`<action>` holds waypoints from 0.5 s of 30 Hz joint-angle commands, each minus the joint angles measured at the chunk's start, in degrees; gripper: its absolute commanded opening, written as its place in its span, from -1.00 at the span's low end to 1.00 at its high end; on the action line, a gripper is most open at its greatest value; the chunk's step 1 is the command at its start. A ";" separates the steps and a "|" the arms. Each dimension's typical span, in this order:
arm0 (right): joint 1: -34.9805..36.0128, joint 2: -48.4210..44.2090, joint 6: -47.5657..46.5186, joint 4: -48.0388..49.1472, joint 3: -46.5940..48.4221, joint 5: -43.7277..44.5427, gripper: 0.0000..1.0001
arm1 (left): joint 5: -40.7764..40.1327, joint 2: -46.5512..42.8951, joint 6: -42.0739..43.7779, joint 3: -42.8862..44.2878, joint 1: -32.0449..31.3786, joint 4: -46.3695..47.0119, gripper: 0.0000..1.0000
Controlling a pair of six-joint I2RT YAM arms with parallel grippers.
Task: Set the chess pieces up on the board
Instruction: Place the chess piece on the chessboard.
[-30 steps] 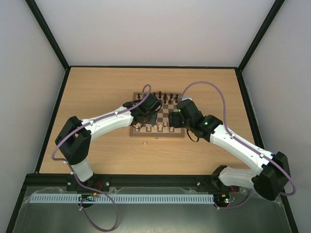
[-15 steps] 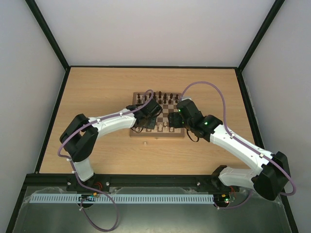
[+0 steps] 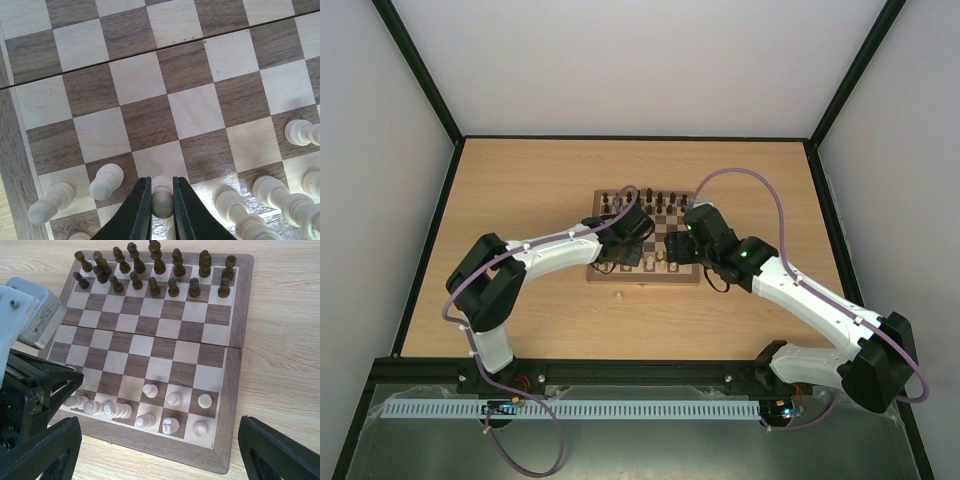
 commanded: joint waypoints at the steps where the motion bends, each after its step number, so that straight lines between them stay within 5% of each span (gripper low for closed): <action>1: -0.25 -0.52 0.29 -0.66 -0.66 0.70 0.73 | -0.38 0.99 1.01 1.60 -0.33 -1.24 -0.93; 15: -0.29 0.17 0.29 -0.87 -0.34 0.55 0.73 | 1.24 4.99 1.95 3.02 0.94 0.11 -0.93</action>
